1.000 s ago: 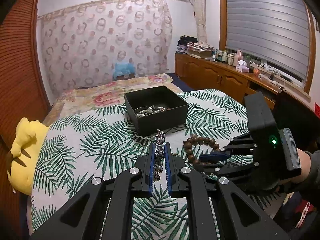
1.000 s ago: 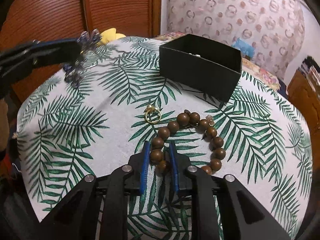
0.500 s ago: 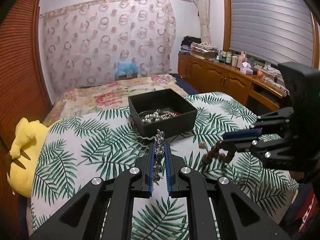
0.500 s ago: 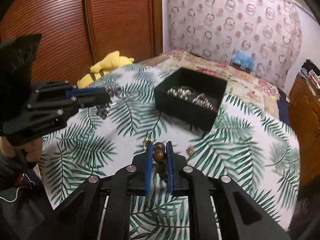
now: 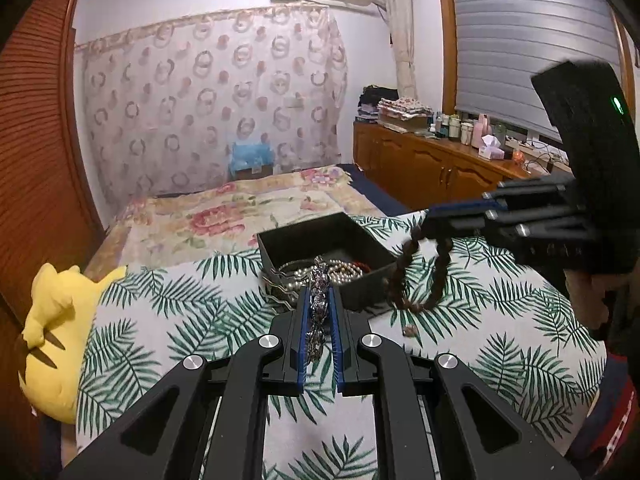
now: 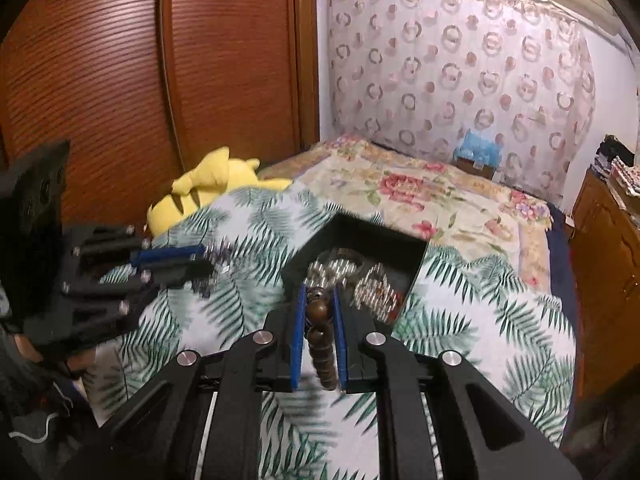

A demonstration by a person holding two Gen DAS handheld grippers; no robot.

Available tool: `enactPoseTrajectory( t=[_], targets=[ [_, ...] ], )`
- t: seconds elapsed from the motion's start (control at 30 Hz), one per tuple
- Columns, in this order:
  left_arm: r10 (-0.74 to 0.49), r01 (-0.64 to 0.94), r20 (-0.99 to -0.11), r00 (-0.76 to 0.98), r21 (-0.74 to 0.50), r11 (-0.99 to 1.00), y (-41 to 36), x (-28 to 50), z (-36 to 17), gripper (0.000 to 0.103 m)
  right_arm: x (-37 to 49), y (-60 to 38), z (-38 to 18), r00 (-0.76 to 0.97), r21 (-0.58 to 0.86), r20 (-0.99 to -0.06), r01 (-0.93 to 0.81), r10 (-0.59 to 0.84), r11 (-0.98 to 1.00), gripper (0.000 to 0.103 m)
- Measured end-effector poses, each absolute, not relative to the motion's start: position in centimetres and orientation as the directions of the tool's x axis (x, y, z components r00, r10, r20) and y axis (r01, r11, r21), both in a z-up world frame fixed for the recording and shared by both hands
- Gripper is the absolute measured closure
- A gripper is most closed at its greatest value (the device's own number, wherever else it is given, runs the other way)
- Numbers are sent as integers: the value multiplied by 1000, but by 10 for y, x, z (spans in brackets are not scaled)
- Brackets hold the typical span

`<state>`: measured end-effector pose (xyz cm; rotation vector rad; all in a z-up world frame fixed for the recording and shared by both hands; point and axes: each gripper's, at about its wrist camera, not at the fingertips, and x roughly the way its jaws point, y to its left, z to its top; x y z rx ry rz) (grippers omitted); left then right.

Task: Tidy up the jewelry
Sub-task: 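Lower the hair pin and bead bracelet into the black box while both tools open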

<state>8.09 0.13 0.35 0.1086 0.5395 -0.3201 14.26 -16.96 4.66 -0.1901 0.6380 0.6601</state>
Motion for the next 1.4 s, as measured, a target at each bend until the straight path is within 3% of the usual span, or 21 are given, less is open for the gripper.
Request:
enactPoseTrajectory(
  t=[0.27,0.63,0.93,1.4],
  targets=[
    [-269,329,-518,812,25,944,-2,95,10,95,191,-157,55,642,23,-605,-577,471,817,88],
    [-262,332,-522,812,42,942,-8,108,14,95,244,-147,16,617,74,-655,-524,437,849,88],
    [-249,331,-527,813,65,942,-17,133,22,95,245,-167,22,642,112,-622,-495,449,862,87],
    [-225,350,-557,799,128,928,-57,176,19,94,223,-226,-12,652,81,-658,-435,376,897,87]
  ],
)
